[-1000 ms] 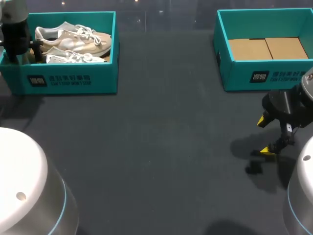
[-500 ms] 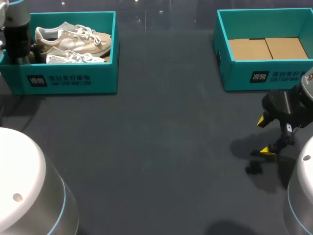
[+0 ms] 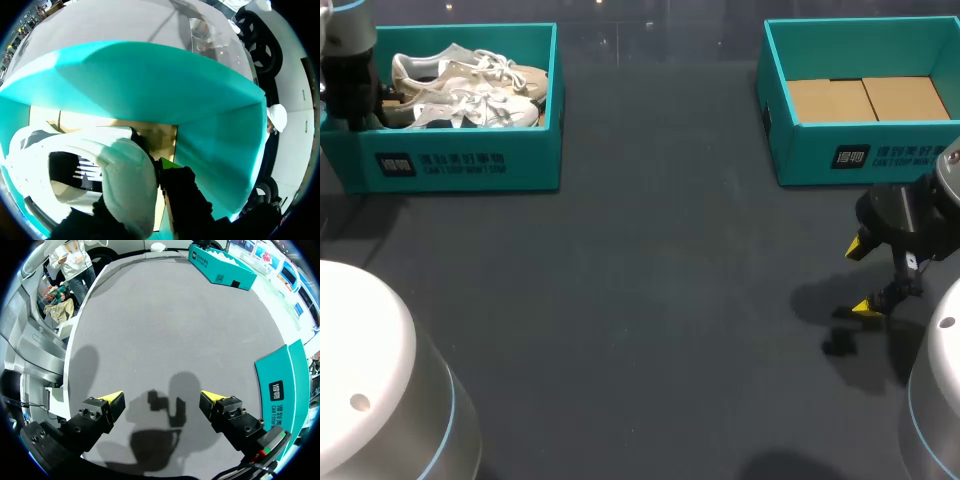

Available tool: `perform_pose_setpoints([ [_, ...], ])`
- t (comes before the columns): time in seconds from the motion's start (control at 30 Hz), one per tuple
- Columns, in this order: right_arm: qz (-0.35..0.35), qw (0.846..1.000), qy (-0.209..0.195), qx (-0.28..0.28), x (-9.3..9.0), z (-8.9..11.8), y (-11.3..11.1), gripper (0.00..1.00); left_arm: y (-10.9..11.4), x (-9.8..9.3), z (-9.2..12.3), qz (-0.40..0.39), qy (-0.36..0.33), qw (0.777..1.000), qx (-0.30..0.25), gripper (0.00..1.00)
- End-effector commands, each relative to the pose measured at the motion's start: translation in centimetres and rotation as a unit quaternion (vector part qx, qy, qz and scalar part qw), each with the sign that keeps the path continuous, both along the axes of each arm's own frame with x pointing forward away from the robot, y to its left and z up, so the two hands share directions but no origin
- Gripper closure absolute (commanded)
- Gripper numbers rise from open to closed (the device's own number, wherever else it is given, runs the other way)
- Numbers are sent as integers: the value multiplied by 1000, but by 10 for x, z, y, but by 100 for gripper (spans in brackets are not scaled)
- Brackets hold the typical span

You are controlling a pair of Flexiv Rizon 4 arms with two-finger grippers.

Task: Take the shoe out of the shoebox, open the shoe tongue, remove and reinsert the insole, then place the shoe into the shoebox

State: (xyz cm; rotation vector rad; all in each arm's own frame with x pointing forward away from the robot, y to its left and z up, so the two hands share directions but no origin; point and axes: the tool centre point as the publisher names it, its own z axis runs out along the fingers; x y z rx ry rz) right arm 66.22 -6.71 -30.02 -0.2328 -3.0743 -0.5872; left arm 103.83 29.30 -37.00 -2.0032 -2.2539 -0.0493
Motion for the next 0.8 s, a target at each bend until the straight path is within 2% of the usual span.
perform_pose_setpoints([
  [0.03, -1, 1000, -1, -2, -1, 0, 1, 0, 4, -2, 12, 1, -6, 1000, 0, 100],
  [0.33, -1, 1000, -1, -2, -1, 0, 1, 0, 8, 2, 32, -37, -11, 999, -9, 100],
  [0.53, -1, 1000, -1, -2, -1, 0, 1, 0, 11, 6, 61, -73, -4, 997, -25, 100],
  [0.8, -1, 1000, -1, -2, -1, 0, 1, 0, 16, 9, 115, -76, -15, 997, -17, 100],
])
